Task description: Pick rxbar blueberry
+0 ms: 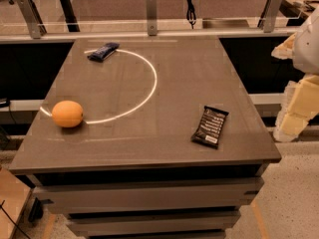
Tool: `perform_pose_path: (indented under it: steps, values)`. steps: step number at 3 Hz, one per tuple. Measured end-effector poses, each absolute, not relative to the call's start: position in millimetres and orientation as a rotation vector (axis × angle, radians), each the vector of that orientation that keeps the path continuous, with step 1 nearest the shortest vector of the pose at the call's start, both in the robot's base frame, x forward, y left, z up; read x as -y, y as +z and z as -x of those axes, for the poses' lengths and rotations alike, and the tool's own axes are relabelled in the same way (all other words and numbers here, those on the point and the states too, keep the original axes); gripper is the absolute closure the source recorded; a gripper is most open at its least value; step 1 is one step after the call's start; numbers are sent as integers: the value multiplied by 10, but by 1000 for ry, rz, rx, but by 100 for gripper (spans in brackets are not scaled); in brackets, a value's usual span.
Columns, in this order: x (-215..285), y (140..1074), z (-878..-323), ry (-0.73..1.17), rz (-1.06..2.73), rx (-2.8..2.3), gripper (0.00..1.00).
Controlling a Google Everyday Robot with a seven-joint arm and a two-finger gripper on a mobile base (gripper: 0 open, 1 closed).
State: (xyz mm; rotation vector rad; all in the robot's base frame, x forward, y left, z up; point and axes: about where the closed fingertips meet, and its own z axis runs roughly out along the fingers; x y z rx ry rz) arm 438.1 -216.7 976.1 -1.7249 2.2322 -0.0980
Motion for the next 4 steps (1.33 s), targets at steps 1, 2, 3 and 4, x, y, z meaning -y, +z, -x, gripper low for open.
perform_pose_path:
  steps: [1,2,3,4]
  values:
    - [2167,9761,-4381,-98,1725,-2232,0]
    - [2155,9794,-4412,-78,1709,-2199,0]
    - [2079,9835,-4489,16,1669,-2090,0]
    - [1866,9907,-4707,150,1632,-1890,0]
